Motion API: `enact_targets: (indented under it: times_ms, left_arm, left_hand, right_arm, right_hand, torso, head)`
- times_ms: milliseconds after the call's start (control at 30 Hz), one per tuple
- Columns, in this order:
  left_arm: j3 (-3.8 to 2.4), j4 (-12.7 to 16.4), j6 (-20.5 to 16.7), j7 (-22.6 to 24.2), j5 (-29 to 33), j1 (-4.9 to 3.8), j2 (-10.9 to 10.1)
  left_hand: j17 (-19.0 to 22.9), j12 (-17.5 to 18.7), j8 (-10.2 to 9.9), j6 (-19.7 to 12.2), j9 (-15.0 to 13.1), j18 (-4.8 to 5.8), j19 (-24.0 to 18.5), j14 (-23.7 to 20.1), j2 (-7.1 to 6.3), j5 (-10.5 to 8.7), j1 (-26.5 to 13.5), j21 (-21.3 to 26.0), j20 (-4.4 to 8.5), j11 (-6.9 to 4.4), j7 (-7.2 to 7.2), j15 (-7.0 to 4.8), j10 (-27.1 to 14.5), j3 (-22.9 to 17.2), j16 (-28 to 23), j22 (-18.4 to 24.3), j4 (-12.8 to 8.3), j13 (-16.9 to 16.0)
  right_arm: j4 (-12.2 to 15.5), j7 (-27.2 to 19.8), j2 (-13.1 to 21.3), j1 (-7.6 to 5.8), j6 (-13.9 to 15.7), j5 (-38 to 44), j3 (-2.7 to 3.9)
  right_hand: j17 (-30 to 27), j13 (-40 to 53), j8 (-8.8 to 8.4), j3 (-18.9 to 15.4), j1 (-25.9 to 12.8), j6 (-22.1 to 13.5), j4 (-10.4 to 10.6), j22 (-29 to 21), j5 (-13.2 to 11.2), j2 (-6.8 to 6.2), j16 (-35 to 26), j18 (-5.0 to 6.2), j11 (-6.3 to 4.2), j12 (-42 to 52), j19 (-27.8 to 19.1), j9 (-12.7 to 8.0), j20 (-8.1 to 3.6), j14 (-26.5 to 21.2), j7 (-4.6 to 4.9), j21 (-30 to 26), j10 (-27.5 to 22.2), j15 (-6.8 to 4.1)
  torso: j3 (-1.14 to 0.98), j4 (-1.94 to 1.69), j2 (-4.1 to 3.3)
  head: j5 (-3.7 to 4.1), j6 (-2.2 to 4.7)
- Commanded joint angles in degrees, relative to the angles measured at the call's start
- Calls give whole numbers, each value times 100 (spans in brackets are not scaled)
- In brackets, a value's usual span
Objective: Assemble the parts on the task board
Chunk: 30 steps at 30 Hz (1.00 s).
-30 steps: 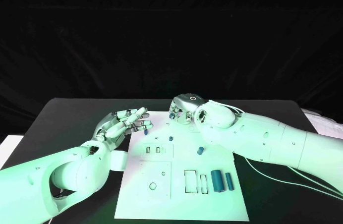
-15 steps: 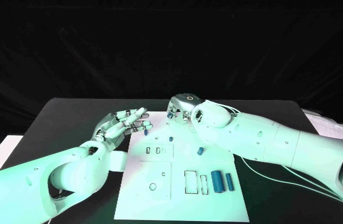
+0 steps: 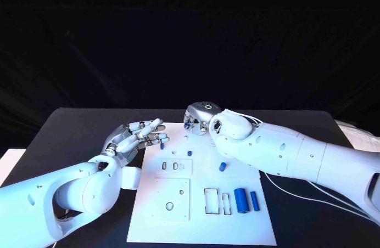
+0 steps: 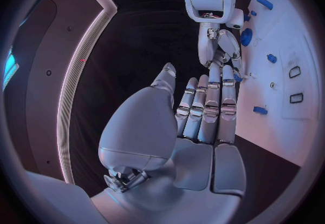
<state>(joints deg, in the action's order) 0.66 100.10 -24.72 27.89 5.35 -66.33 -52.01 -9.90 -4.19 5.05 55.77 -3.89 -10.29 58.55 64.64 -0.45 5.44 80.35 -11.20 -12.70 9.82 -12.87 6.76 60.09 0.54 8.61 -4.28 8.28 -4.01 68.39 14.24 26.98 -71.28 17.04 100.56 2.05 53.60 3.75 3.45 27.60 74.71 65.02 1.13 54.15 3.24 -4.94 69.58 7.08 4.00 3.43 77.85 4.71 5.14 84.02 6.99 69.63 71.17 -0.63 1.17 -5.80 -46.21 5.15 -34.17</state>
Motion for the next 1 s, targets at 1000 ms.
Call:
enact_targets:
  times_ms: [1000]
  left_arm:
    - [-5,-1,127,-7,5,-17,-29]
  left_hand:
    - [-10,30,-40,-21,5,-16,1,-21,35,-25,2,40,-43,15,-20,24,-44,19,-40,9,-38,8]
  right_arm:
    - [323,168,253,46,59,208,-25]
  right_hand:
    - [17,2,29,-32,-61,0,62,21,-11,-79,52,-56,-15,14,-35,3,0,136,34,33,-23,-15]
  torso:
    - [4,-2,-12]
  head:
    - [17,-35]
